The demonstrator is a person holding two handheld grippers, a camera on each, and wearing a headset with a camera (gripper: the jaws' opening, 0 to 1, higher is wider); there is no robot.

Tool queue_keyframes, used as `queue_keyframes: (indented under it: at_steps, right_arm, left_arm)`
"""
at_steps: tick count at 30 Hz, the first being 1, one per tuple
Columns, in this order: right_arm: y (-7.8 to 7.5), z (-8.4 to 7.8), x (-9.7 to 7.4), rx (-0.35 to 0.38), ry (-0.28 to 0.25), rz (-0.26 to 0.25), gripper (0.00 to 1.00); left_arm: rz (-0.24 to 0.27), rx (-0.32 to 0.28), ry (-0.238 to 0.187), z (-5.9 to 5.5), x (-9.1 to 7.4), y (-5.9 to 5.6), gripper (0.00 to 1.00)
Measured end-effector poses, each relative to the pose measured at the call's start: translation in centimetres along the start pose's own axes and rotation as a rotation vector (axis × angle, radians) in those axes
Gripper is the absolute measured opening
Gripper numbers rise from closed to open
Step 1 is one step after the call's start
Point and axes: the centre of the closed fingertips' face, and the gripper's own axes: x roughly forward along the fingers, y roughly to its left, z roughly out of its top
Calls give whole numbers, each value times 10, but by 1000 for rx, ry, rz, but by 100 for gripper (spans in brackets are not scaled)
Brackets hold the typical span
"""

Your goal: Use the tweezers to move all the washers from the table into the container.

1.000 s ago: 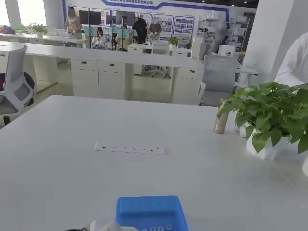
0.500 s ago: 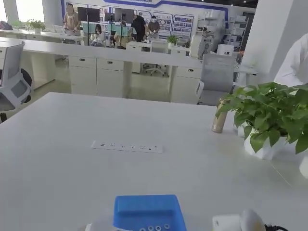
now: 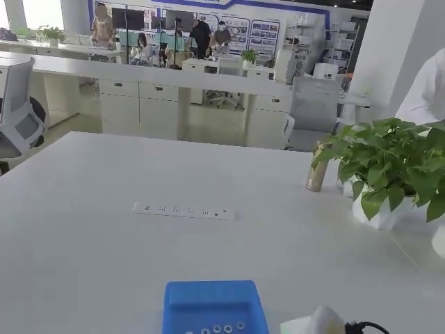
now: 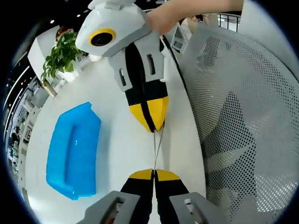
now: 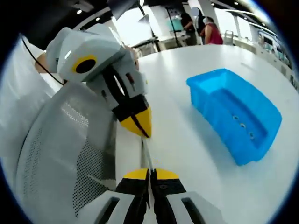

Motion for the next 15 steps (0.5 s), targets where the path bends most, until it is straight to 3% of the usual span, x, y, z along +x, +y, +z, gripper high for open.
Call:
queue_keyframes:
  at_steps: [2,7,12,13,14,15]
  right_arm:
    - [-3,3,2,-36,-9,-34,0]
    - [-9,6,1,-30,-66,-74,0]
    - [-23,15,-22,68,-249,-197,3]
    - [-27,18,-33,95,-299,-245,6]
    - [-28,18,-37,100,-313,-261,8]
    - [-27,19,-49,106,-341,-314,11]
  left_arm:
    - [-3,-44,5,-3,-1,0,0]
    - [-18,-149,-4,-9,-3,1,0]
    - [-20,-148,3,-11,-4,3,0]
    - [-23,-143,5,-11,-4,3,0]
    - [-24,-142,10,-10,-4,3,0]
    - [-23,-142,15,-10,-4,4,0]
